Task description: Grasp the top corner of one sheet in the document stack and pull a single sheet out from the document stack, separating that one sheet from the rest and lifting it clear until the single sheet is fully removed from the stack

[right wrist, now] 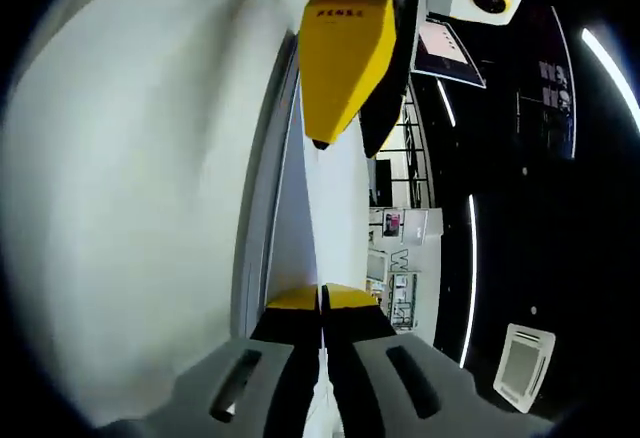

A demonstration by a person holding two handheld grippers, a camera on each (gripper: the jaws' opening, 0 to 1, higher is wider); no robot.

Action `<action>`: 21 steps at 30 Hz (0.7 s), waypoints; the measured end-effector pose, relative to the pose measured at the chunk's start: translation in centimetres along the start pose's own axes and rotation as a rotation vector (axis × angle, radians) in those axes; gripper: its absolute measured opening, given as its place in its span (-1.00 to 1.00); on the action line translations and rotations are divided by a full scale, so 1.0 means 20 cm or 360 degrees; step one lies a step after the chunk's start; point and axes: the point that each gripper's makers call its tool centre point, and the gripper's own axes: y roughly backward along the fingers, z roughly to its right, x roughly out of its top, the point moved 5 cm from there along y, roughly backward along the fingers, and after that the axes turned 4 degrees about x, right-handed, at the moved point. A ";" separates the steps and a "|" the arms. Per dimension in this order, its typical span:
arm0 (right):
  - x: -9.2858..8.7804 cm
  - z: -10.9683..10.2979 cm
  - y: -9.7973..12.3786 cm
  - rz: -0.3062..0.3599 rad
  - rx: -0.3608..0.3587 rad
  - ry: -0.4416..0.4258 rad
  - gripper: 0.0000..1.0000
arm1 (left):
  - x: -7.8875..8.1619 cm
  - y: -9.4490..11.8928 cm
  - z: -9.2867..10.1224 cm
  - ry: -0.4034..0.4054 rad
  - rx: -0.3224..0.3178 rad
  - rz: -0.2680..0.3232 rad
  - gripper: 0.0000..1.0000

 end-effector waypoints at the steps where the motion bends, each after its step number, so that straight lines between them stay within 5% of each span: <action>1: 0.00 0.00 0.00 -0.0001 0.0000 -0.0005 -0.97 | 0.01 0.01 -0.01 0.0001 0.0043 0.0017 0.00; 5: 0.01 0.01 -0.01 -0.0034 0.0031 -0.0033 -0.97 | 0.08 0.07 -0.04 0.0007 0.0268 0.0185 -0.03; 12: 0.01 0.00 -0.02 -0.0088 0.0064 -0.0050 -0.97 | 0.10 0.15 0.00 0.0031 0.0281 0.0243 0.02; 21: 0.02 0.00 -0.01 -0.0009 -0.0089 -0.0041 -0.97 | 0.10 0.22 0.04 -0.0049 0.0273 0.0261 0.08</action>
